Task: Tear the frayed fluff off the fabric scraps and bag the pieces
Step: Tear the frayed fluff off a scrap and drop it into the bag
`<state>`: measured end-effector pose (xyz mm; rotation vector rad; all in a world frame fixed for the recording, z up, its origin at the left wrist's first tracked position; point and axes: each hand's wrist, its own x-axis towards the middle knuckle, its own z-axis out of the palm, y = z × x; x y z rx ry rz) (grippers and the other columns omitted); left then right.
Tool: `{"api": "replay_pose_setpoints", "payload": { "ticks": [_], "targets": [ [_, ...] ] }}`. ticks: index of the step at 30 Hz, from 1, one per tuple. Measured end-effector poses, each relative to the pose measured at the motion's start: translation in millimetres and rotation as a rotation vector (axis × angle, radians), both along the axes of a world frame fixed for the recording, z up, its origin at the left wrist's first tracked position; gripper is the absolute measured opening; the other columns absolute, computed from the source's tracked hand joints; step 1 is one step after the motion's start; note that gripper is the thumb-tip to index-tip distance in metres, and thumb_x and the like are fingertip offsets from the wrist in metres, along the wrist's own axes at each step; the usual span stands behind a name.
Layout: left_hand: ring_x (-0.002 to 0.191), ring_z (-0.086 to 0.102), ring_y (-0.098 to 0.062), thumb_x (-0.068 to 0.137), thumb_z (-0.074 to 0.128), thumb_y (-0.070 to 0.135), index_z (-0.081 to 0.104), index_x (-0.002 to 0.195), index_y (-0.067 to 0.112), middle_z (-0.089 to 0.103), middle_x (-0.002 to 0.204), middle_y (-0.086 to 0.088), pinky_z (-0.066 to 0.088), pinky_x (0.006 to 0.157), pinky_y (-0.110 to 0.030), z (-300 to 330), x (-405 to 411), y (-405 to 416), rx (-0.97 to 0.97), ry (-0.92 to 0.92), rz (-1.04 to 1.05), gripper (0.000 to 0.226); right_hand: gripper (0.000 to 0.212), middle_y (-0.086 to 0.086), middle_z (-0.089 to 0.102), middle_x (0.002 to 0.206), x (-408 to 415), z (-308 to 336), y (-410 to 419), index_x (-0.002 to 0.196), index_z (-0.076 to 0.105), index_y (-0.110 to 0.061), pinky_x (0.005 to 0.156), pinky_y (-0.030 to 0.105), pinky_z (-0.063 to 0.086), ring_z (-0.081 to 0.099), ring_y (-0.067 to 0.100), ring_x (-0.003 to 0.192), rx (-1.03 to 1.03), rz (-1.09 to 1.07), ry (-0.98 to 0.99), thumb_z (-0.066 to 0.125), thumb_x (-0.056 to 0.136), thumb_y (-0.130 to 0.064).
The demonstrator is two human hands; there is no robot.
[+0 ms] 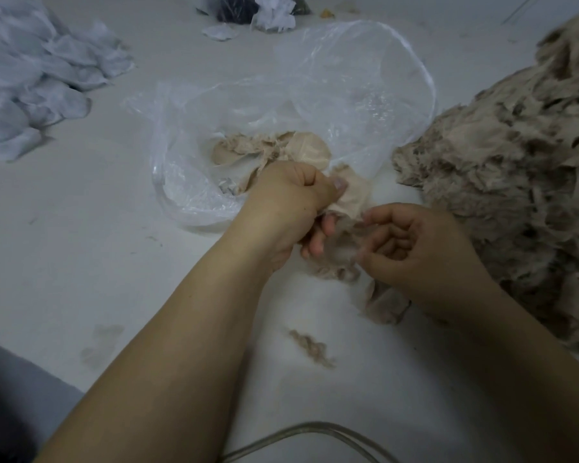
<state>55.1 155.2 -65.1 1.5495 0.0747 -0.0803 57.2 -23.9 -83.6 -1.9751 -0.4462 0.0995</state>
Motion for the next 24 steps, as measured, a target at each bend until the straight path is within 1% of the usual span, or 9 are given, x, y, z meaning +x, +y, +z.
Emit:
{"api": "replay_pose_setpoints", "payload": {
  "ticks": [5,7,9,11,14,17,20,22,24],
  "targets": [
    [0.026,0.041,-0.017,0.092,0.068,0.014,0.057,0.065,0.006,0.053,0.044,-0.009,0.032,0.033,-0.019,1,-3,-2,0.137,0.075,-0.182,0.03,0.023,-0.013,0.071,0.074,1,4,0,0.104,0.07,-0.023,0.056,0.013,0.05,0.065,0.0,0.061,0.309,-0.175,0.056,0.066,0.085,-0.011],
    [0.026,0.042,-0.016,0.09,0.069,0.012,0.06,0.067,0.007,0.055,0.044,-0.009,0.033,0.032,-0.019,1,-3,-2,0.179,0.095,-0.225,0.026,0.016,-0.006,0.073,0.077,0,3,1,0.101,0.072,-0.023,0.061,0.018,0.054,0.069,0.005,0.067,0.302,-0.153,0.055,0.07,0.088,-0.014],
    [0.027,0.044,-0.015,0.088,0.071,0.01,0.063,0.071,0.006,0.057,0.047,-0.01,0.036,0.033,-0.02,3,-3,-2,0.185,0.11,-0.249,0.019,0.008,0.0,0.074,0.075,0,0,0,0.083,0.074,-0.025,0.063,0.027,0.058,0.072,0.014,0.069,0.256,-0.224,0.007,0.073,0.085,-0.017],
    [0.03,0.048,-0.015,0.087,0.071,0.004,0.063,0.077,0.005,0.059,0.05,-0.01,0.038,0.033,-0.021,4,-3,-2,0.151,0.123,-0.27,0.012,0.014,-0.003,0.073,0.071,5,-2,-3,0.075,0.071,-0.025,0.062,0.026,0.057,0.07,0.011,0.066,0.276,-0.332,-0.023,0.073,0.087,-0.017],
    [0.033,0.051,-0.017,0.085,0.069,-0.004,0.06,0.084,0.002,0.062,0.055,-0.012,0.042,0.035,-0.022,5,-5,-3,0.11,0.129,-0.295,0.011,0.015,-0.005,0.074,0.073,8,-3,-4,0.08,0.07,-0.025,0.061,0.02,0.054,0.069,0.007,0.066,0.315,-0.329,-0.049,0.069,0.09,-0.014],
    [0.032,0.05,-0.019,0.09,0.064,-0.003,0.06,0.078,0.002,0.06,0.053,-0.012,0.04,0.035,-0.023,5,-6,-6,0.088,0.075,-0.203,0.013,0.012,-0.003,0.075,0.08,7,-7,-2,0.087,0.071,-0.024,0.063,0.019,0.055,0.072,0.009,0.072,0.302,-0.259,-0.034,0.064,0.088,-0.014],
    [0.03,0.047,-0.018,0.095,0.055,-0.001,0.055,0.082,0.001,0.057,0.051,-0.009,0.034,0.033,-0.021,6,1,-3,-0.162,-0.01,0.103,0.013,0.017,-0.013,0.073,0.079,9,-10,-5,0.089,0.067,-0.031,0.065,0.021,0.056,0.069,0.004,0.071,0.144,-0.368,-0.116,0.062,0.089,-0.014],
    [0.041,0.059,-0.02,0.098,0.054,0.004,0.055,0.096,-0.005,0.062,0.06,-0.012,0.045,0.038,-0.025,7,6,-2,-0.34,-0.073,0.246,0.009,0.014,-0.018,0.069,0.084,10,-9,-9,0.098,0.067,-0.034,0.072,0.018,0.055,0.066,0.002,0.079,-0.068,-0.37,-0.226,0.067,0.086,-0.027],
    [0.058,0.07,-0.027,0.097,0.06,0.008,0.051,0.111,-0.012,0.067,0.074,-0.018,0.056,0.05,-0.029,5,7,-4,-0.404,-0.059,0.26,0.026,0.03,-0.015,0.063,0.099,10,-12,-12,0.11,0.067,-0.029,0.079,0.02,0.048,0.06,0.004,0.09,-0.379,-0.28,-0.283,0.072,0.081,-0.036]
  ]
}}
